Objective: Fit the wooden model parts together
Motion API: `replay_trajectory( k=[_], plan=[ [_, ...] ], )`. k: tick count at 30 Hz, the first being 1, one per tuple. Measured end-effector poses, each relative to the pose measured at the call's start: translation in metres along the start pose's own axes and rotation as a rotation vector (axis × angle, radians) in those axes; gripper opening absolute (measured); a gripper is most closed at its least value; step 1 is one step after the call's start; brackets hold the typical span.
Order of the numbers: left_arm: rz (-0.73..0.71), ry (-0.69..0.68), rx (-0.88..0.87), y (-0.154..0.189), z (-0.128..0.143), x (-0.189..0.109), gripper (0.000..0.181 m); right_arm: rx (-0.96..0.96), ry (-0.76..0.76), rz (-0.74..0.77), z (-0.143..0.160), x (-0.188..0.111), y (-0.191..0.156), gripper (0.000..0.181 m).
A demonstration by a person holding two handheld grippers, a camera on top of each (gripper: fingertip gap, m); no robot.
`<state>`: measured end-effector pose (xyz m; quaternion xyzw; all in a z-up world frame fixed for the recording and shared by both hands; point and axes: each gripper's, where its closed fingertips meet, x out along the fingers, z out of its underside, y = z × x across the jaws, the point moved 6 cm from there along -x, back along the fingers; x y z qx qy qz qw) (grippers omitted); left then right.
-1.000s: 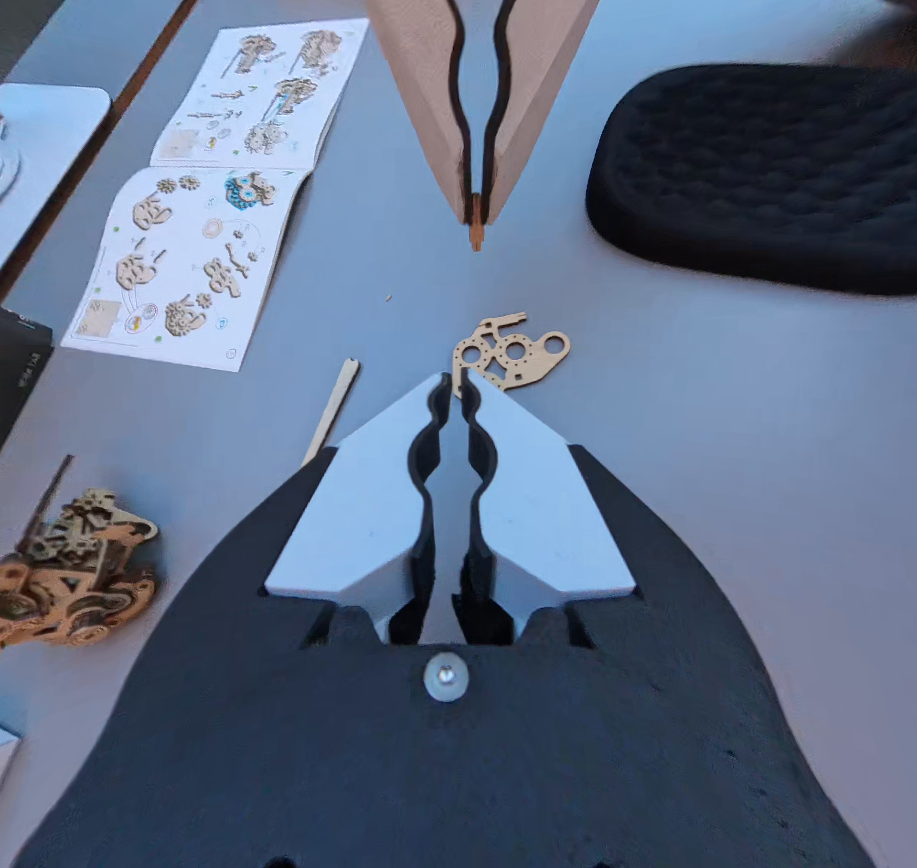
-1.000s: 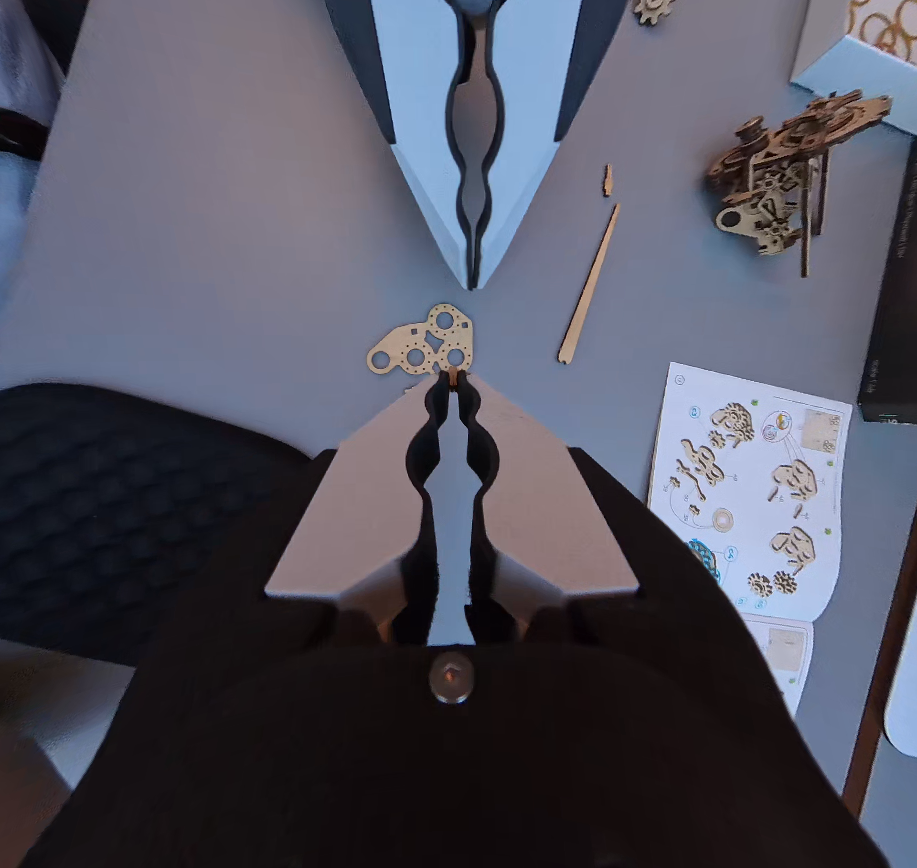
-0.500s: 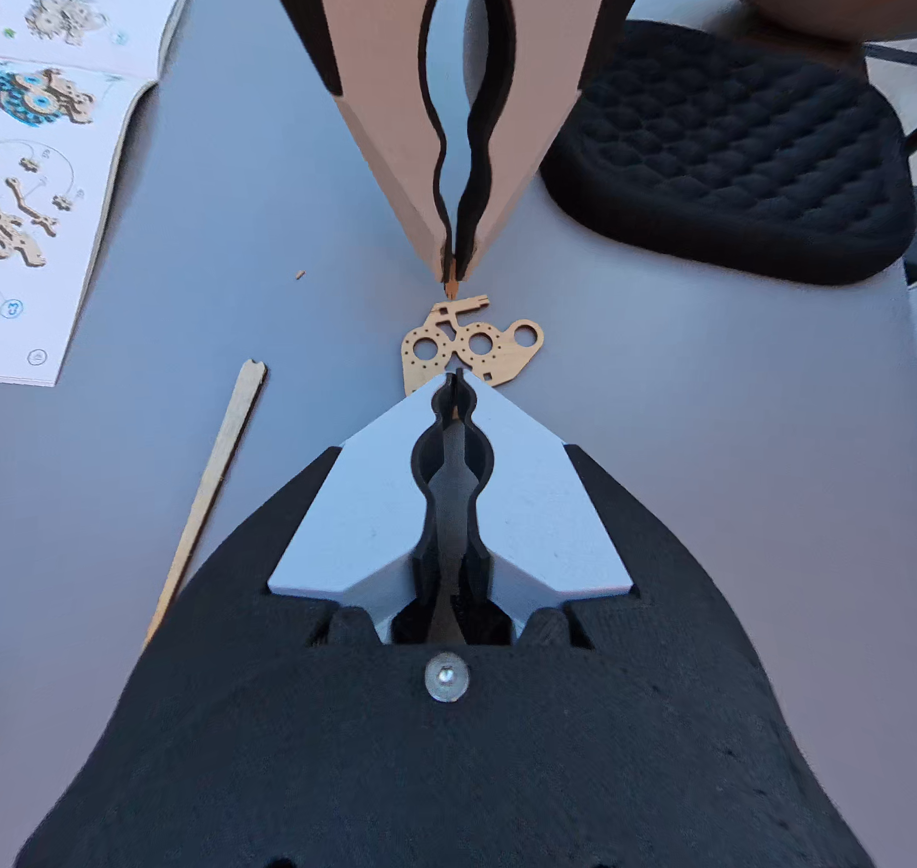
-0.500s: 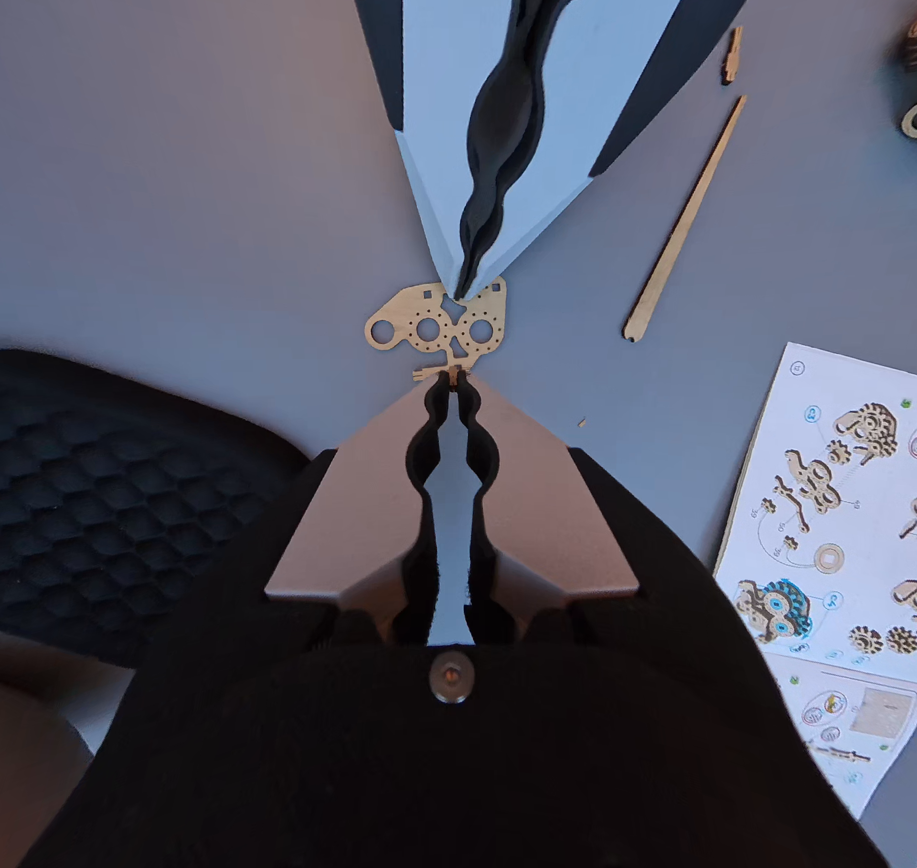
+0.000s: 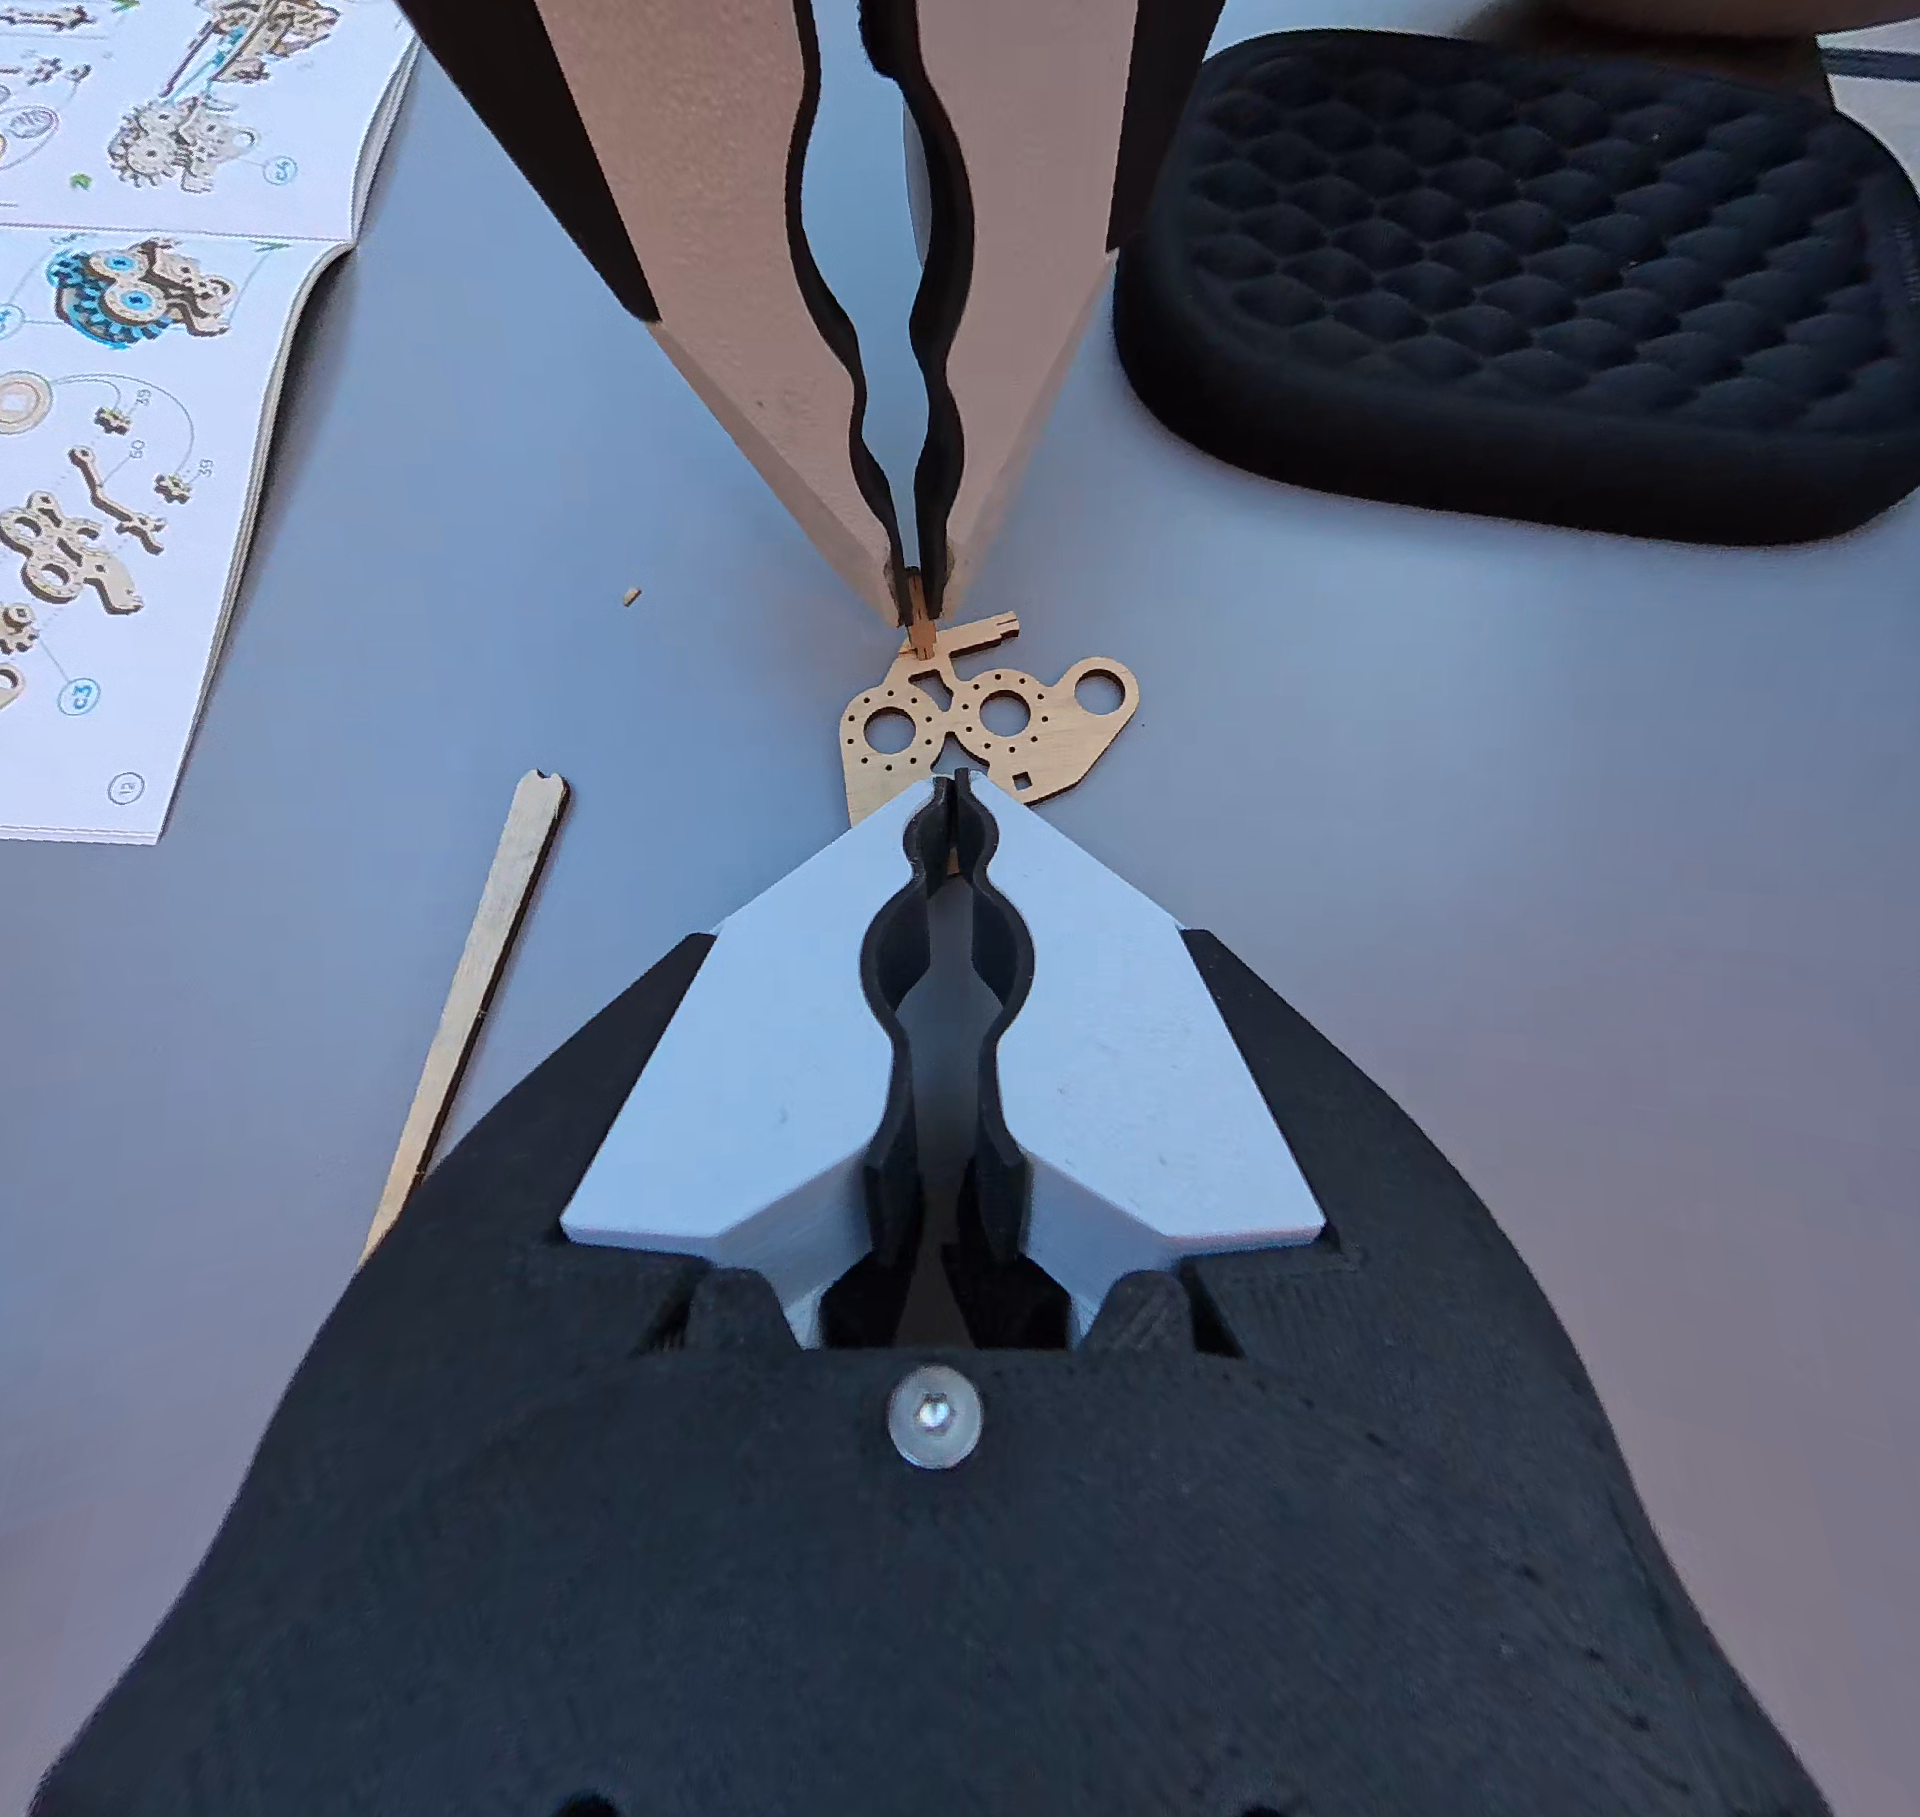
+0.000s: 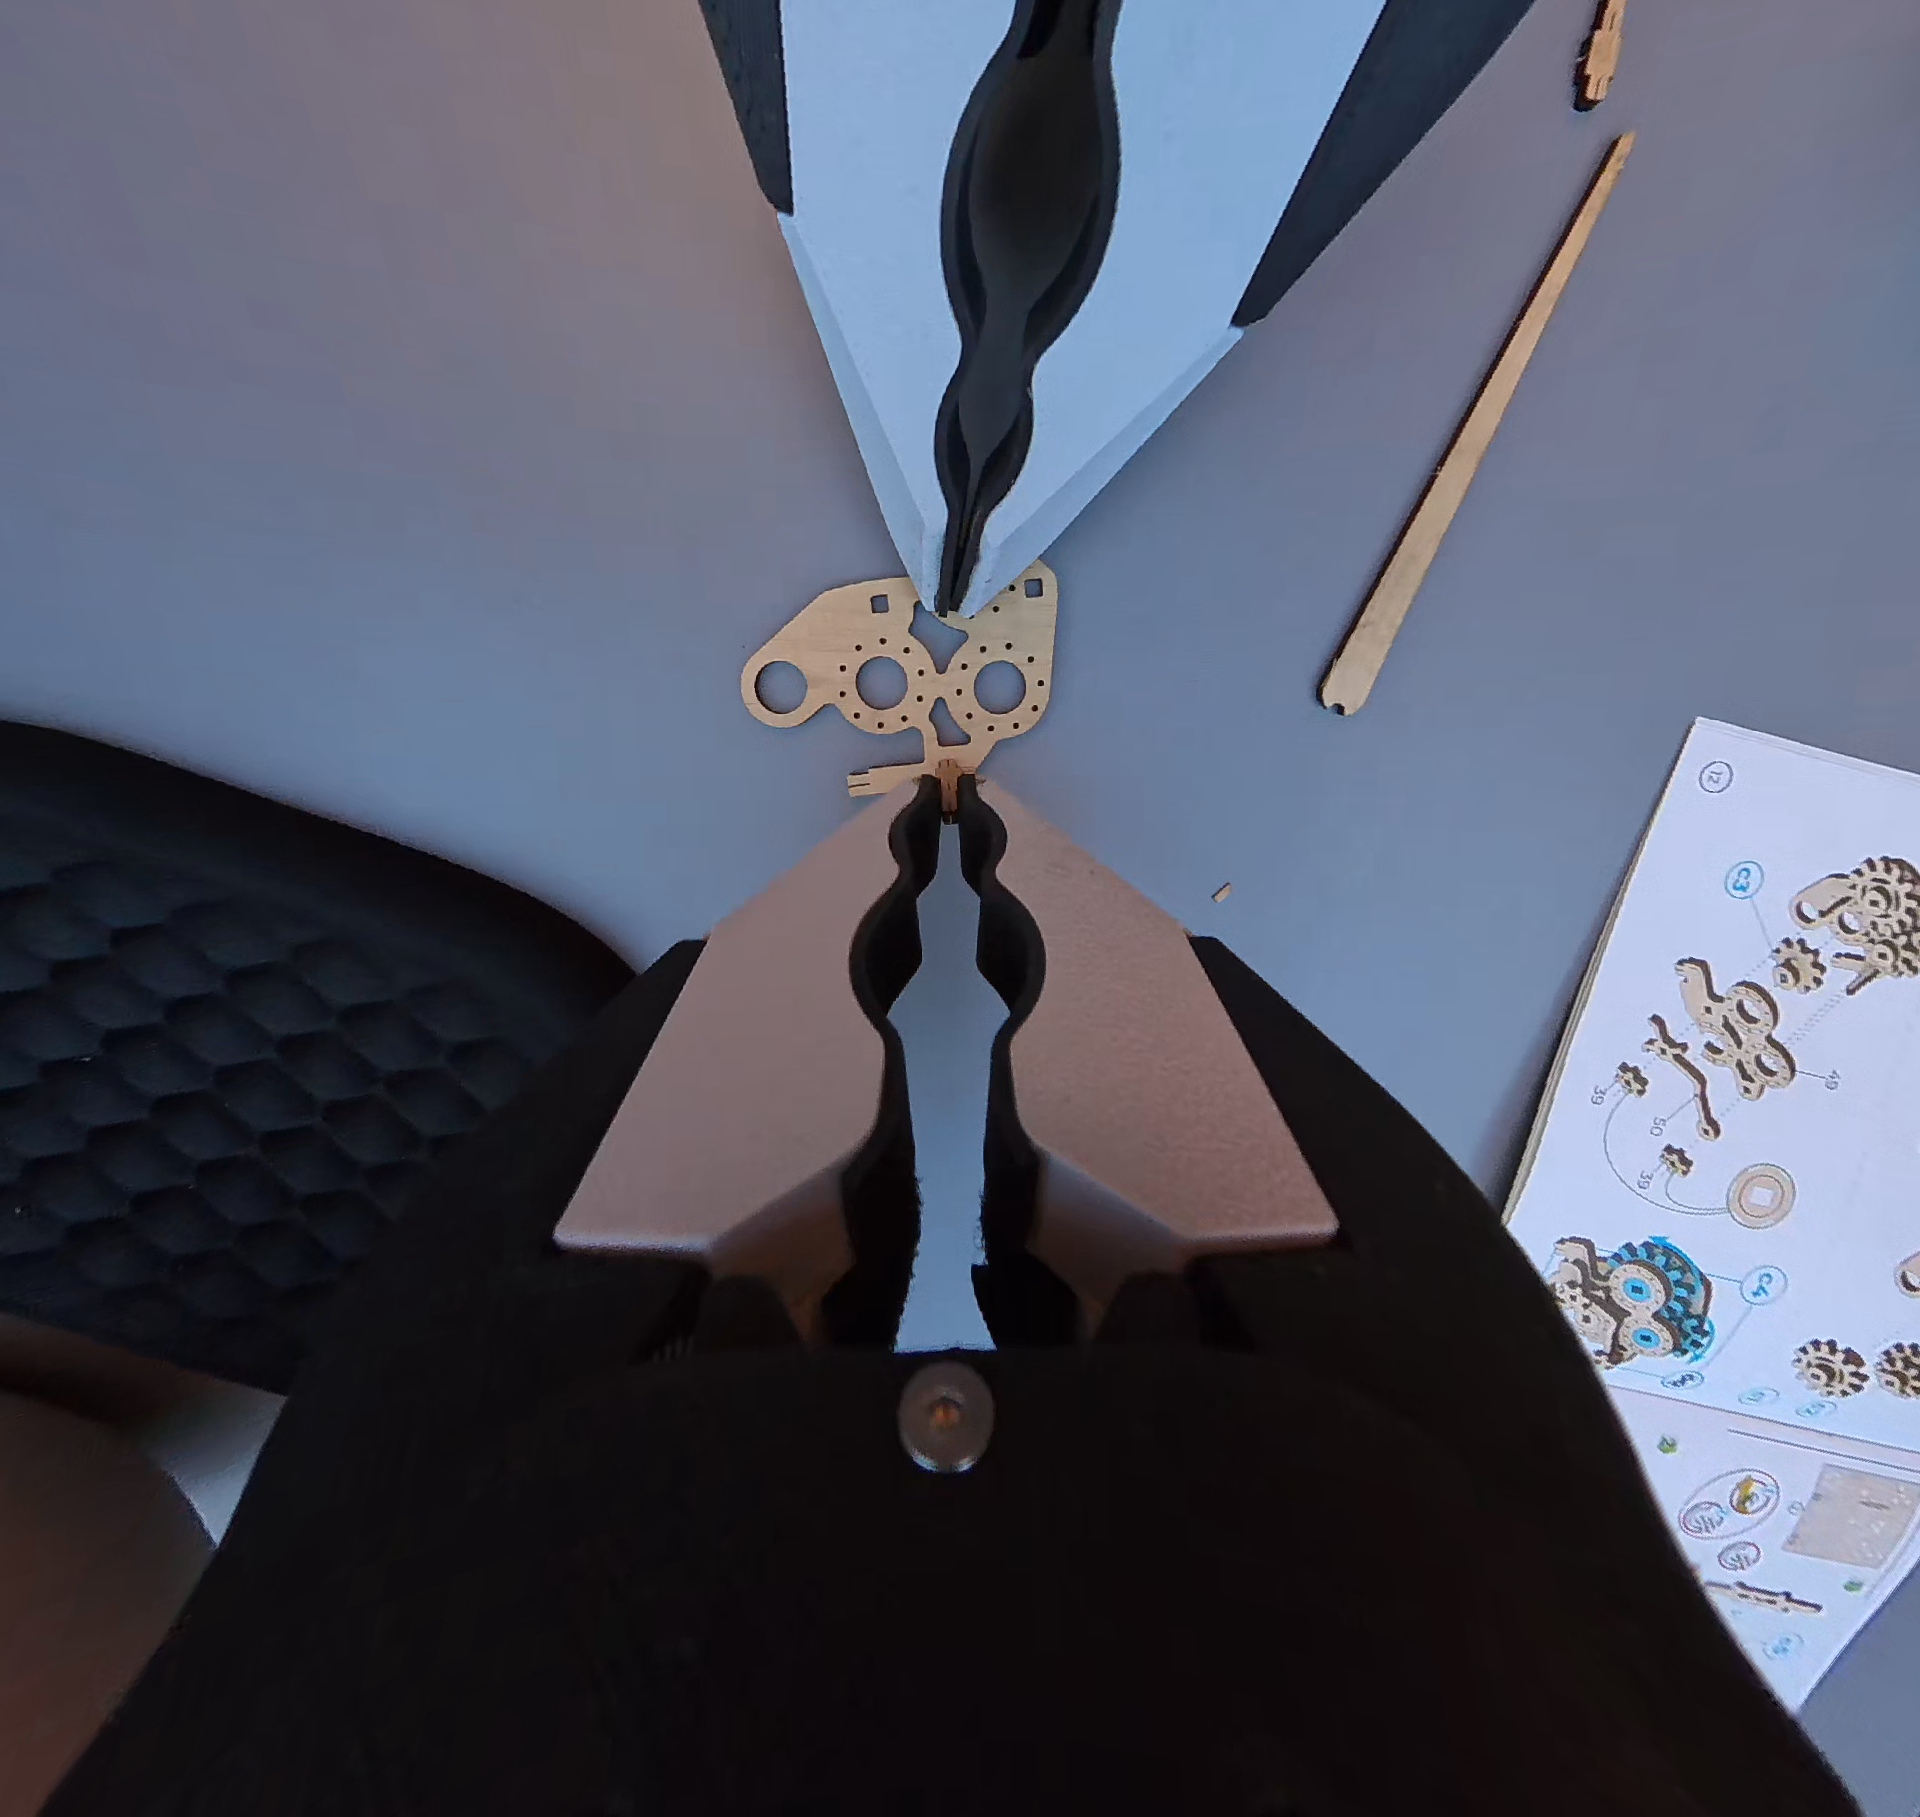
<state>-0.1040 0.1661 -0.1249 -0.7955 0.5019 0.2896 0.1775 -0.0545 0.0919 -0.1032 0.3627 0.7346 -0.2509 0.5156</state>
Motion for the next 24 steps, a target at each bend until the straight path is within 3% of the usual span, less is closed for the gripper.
replay_trajectory(
  k=[11,24],
  plan=[
    [0.02,0.01,-0.024,-0.001,0.0,0.0,0.0,-0.005,-0.093,-0.042,-0.006,0.001,0.002,0.002],
    [0.009,0.012,-0.015,0.0,0.0,0.001,0.0,-0.018,-0.073,-0.03,-0.011,0.001,0.001,0.002]
  ],
)
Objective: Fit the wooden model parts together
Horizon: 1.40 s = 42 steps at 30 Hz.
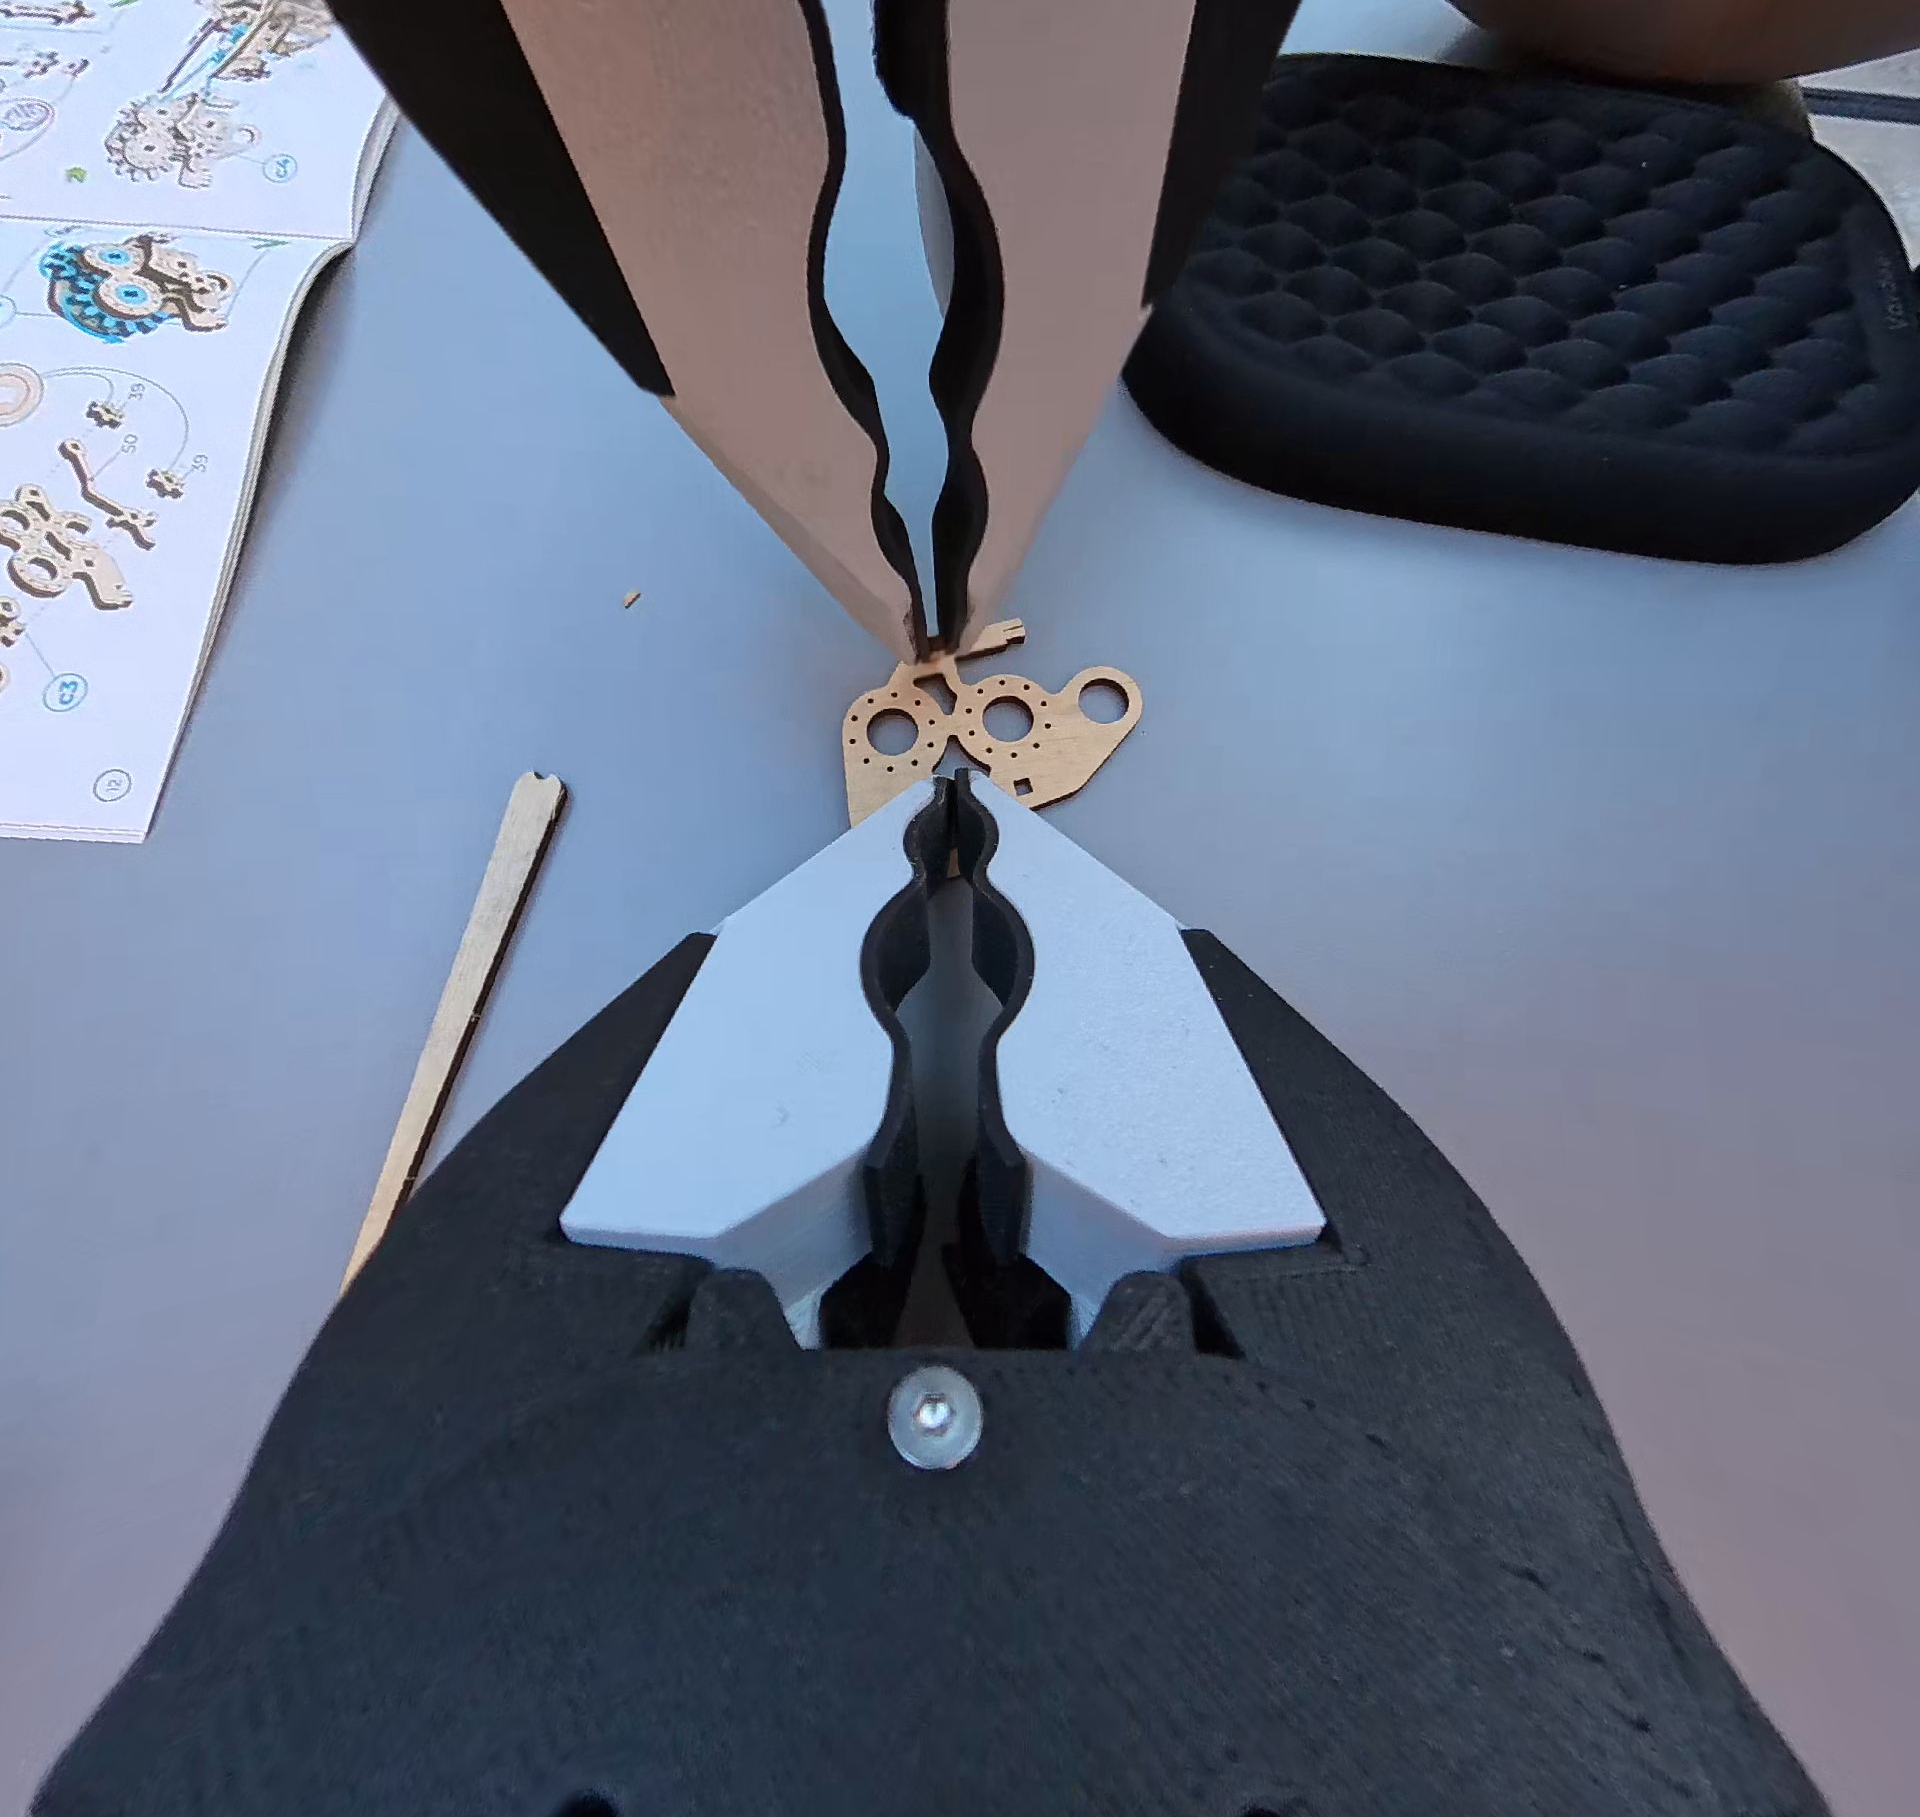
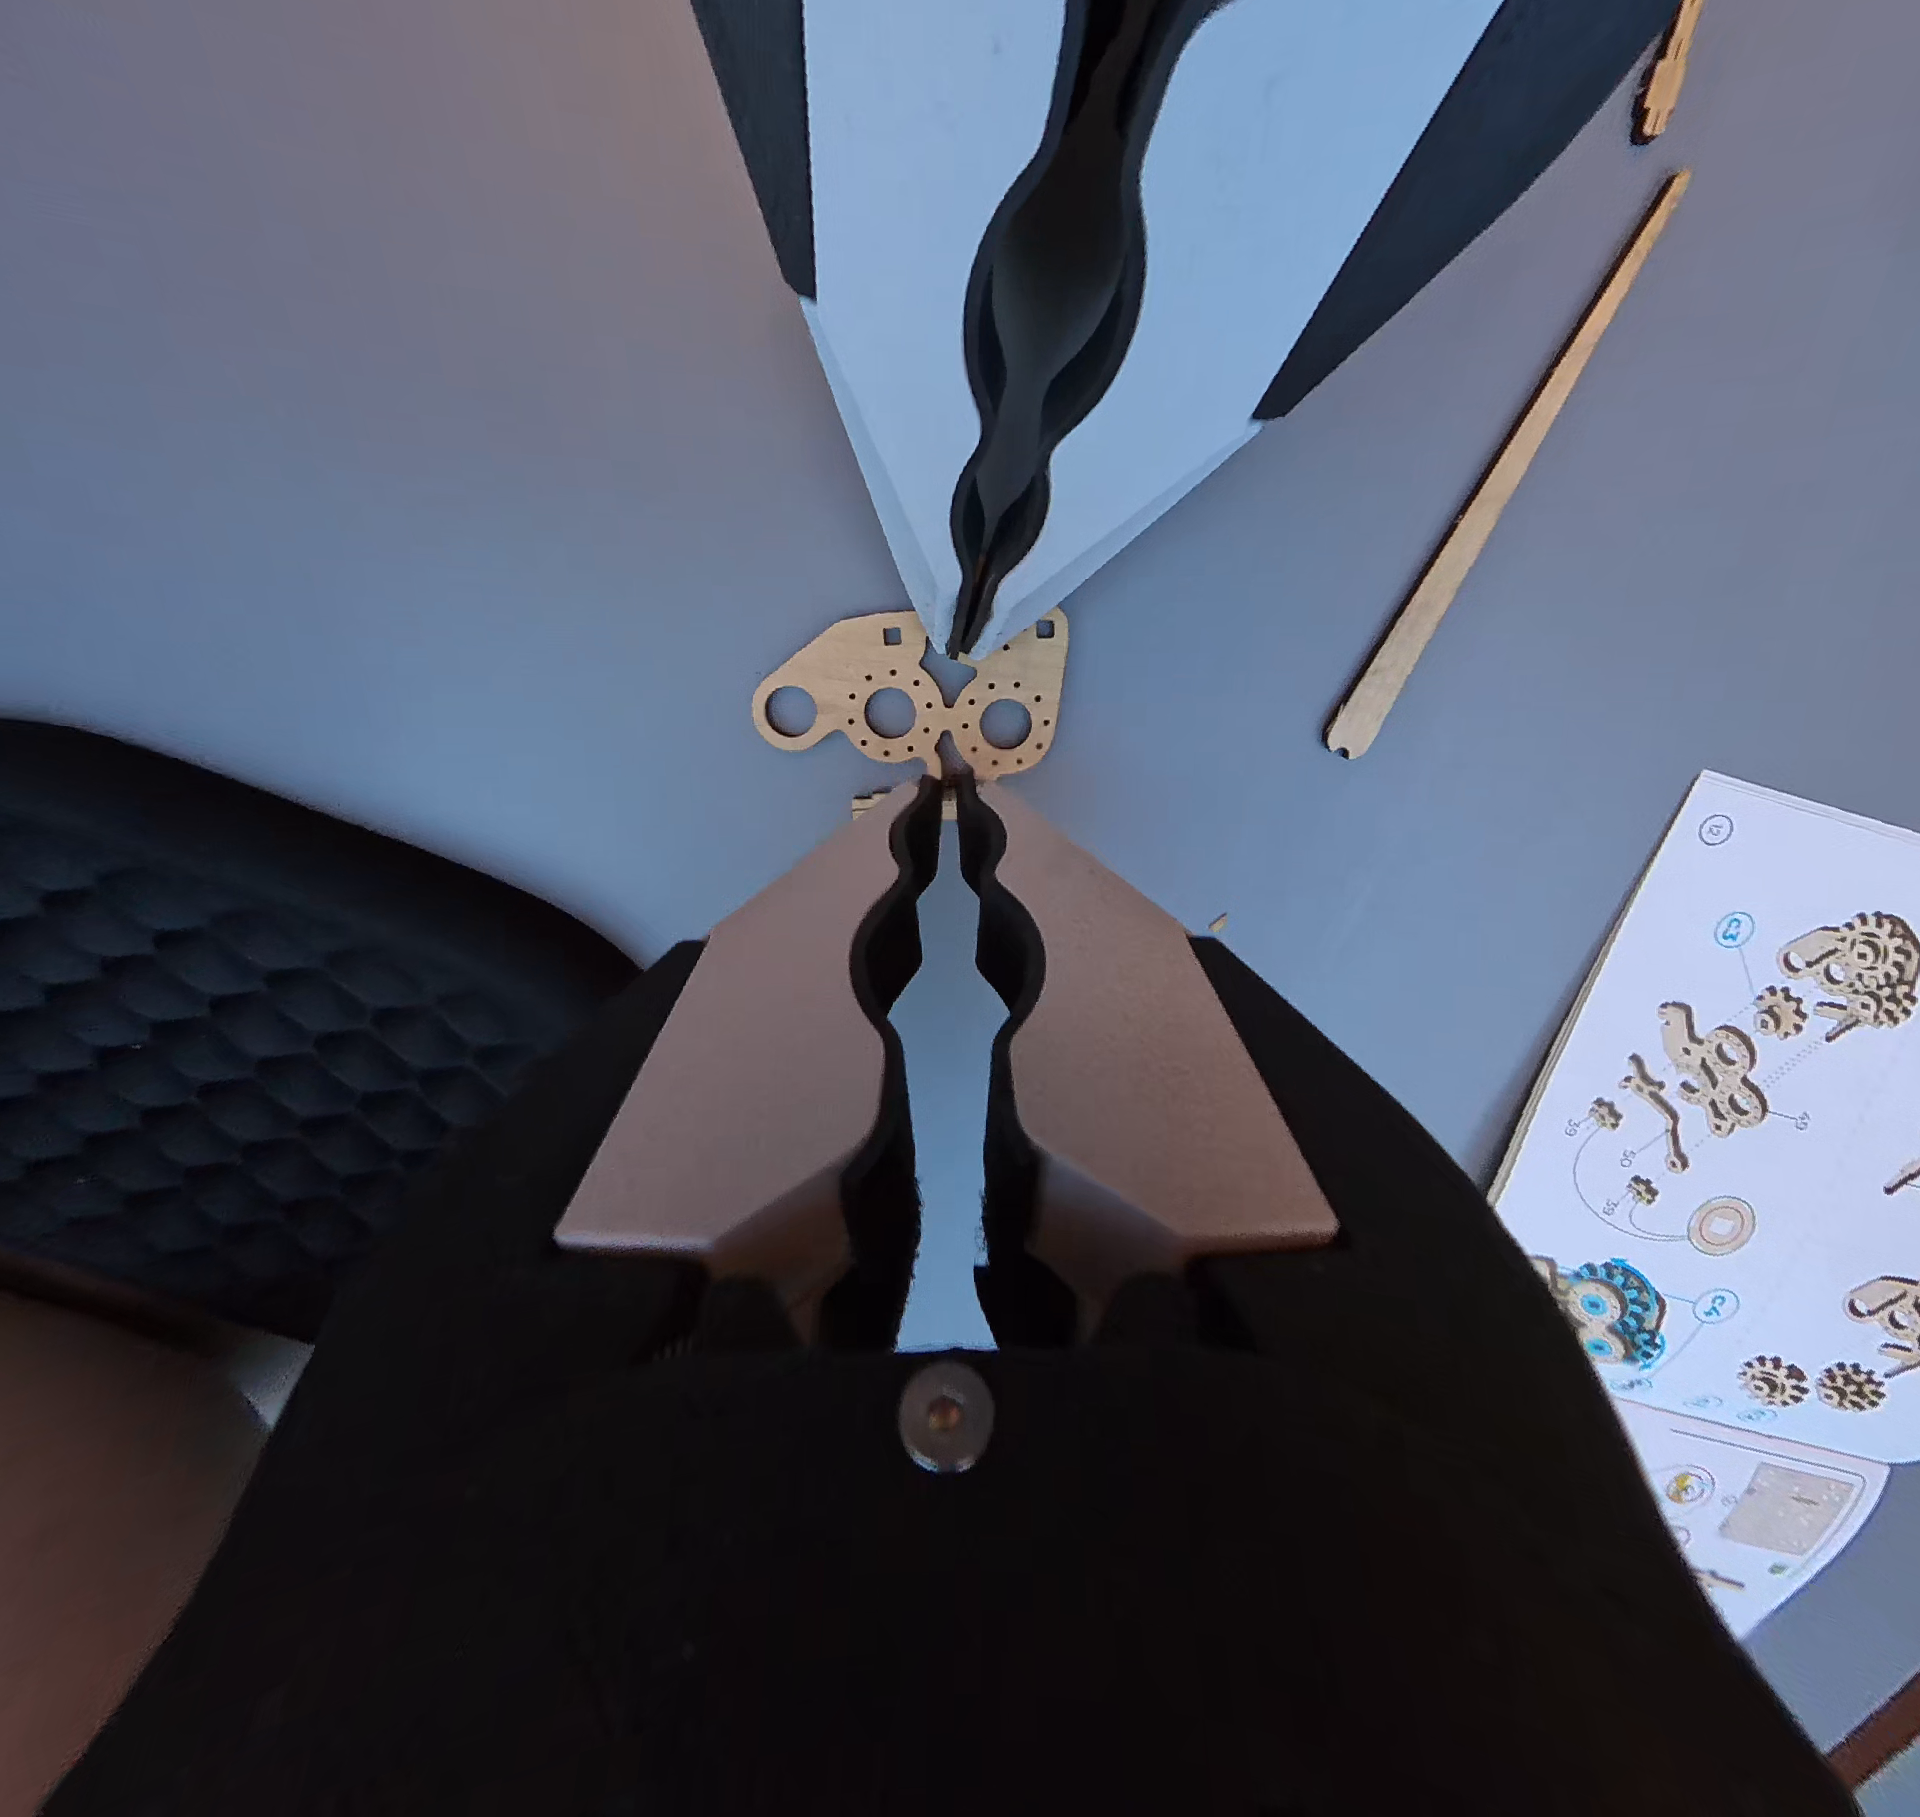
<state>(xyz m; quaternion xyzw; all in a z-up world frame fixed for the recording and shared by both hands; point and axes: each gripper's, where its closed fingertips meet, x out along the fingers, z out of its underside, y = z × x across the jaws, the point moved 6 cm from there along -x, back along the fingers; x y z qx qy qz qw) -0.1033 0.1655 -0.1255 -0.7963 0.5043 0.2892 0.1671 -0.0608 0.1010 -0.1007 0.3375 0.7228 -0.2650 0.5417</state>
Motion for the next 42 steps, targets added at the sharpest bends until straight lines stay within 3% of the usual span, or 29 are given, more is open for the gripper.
replay_trajectory(
  k=[3,11,15,42],
  plan=[
    [-0.005,0.0,0.006,0.0,0.0,0.0,0.0,0.002,0.016,0.017,0.003,-0.002,0.002,0.002],
    [-0.01,0.0,0.009,0.001,0.001,-0.001,0.0,0.108,0.374,-0.017,0.012,-0.005,0.003,0.002],
    [-0.008,0.0,0.008,0.002,0.001,-0.001,0.0,0.174,0.467,-0.078,0.028,0.003,0.003,0.002],
    [-0.006,0.0,0.01,0.002,0.002,-0.002,0.0,0.1,0.465,-0.08,0.027,0.004,0.002,0.002]
  ],
)
